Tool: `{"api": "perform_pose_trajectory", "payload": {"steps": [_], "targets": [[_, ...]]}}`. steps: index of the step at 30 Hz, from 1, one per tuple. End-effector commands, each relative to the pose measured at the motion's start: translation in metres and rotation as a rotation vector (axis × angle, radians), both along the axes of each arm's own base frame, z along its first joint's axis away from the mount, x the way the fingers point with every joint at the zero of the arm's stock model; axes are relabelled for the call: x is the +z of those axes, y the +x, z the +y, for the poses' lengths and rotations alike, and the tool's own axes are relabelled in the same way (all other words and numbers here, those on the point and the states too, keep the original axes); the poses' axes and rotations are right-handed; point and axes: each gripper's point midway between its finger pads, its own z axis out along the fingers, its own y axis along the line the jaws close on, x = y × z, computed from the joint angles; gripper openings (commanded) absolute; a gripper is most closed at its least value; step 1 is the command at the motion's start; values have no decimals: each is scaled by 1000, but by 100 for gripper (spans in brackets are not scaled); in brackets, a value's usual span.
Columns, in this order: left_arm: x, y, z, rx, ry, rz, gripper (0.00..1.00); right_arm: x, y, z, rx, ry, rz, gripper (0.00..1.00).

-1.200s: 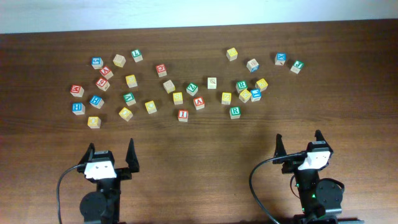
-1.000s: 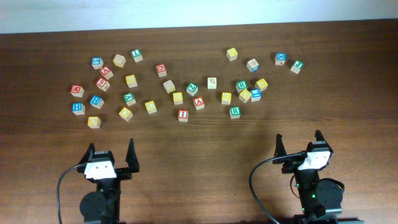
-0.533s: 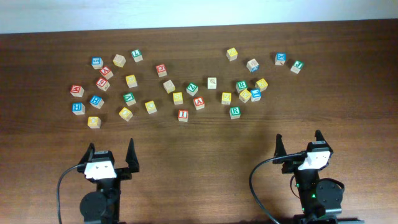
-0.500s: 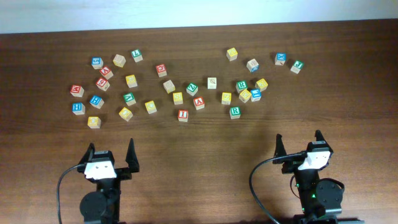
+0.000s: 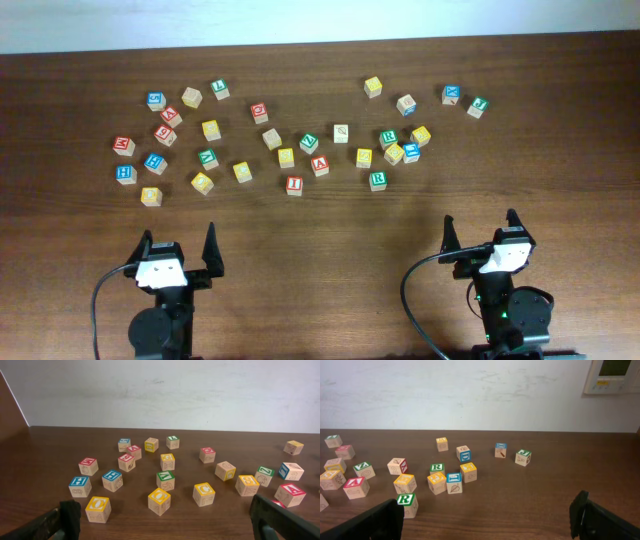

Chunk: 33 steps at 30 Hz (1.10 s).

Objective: Spell out ICRA

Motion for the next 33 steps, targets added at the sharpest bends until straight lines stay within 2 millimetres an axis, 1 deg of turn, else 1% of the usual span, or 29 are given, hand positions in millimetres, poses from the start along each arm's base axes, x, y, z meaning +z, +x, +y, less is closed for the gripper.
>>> {"api": "perform_pose_trajectory", "payload": {"steps": [1,8,9,10,11,12,13,14,15,17,18,19,20,21,23,25,26,27,28,29,30,31,32,33], "targets": [[-1,0,2,8,-6,2,99,-3,0,-4,-20,-4,6,98],[-1,0,0,-5,-9,2,99,-3,0,-4,-20,-4,6,98],[0,0,-8,-46,-36,-2,99,-3,0,-4,-20,-4,6,98],[3,0,-23,-132,-94,-13,99,-3,0,-4,-20,-4,6,98],[11,-4,-53,-307,-150,-34,99,-3,0,-4,-20,-4,6,98],[18,-8,-65,-378,-146,-58,99,-3,0,-4,-20,-4,6,98],[23,-10,-71,-420,-142,-75,99,-3,0,-4,-20,-4,6,98],[32,-14,-81,-486,-131,-110,99,-3,0,-4,-20,-4,6,98],[43,-19,-89,-541,-115,-155,99,-3,0,-4,-20,-4,6,98],[79,-32,-101,-624,-49,-313,99,-3,0,-4,-20,-4,6,98],[113,-45,-102,-632,13,-470,99,-3,0,-4,-20,-4,6,98],[136,-57,-101,-627,56,-586,99,-3,0,-4,-20,-4,6,98],[170,-74,-92,-568,75,-740,99,-3,0,-4,-20,-4,6,98],[186,-79,-83,-517,49,-786,99,-3,0,-4,-20,-4,6,98],[211,-86,-75,-464,33,-818,99,-3,0,-4,-20,-4,6,98],[235,-87,-71,-441,18,-798,99,-3,0,-4,-20,-4,6,99],[247,-83,-71,-440,6,-754,99,-3,0,-4,-20,-4,6,98],[254,-78,-71,-437,-8,-704,99,-3,0,-4,-20,-4,6,98],[263,-70,-70,-432,-31,-620,99,-3,0,-4,-20,-4,6,98],[264,-52,-69,-418,-54,-497,99,-3,0,-4,-20,-4,6,98],[262,-32,-68,-405,-40,-332,99,-3,0,-4,-20,-4,6,98],[259,-19,-68,-405,-14,-220,99,-3,0,-4,-20,-4,6,98],[257,-9,-75,-448,-16,-100,99,-3,0,-4,-20,-4,6,98],[259,-3,-86,-520,-43,-24,99,-3,0,-4,-20,-4,6,98]]}}
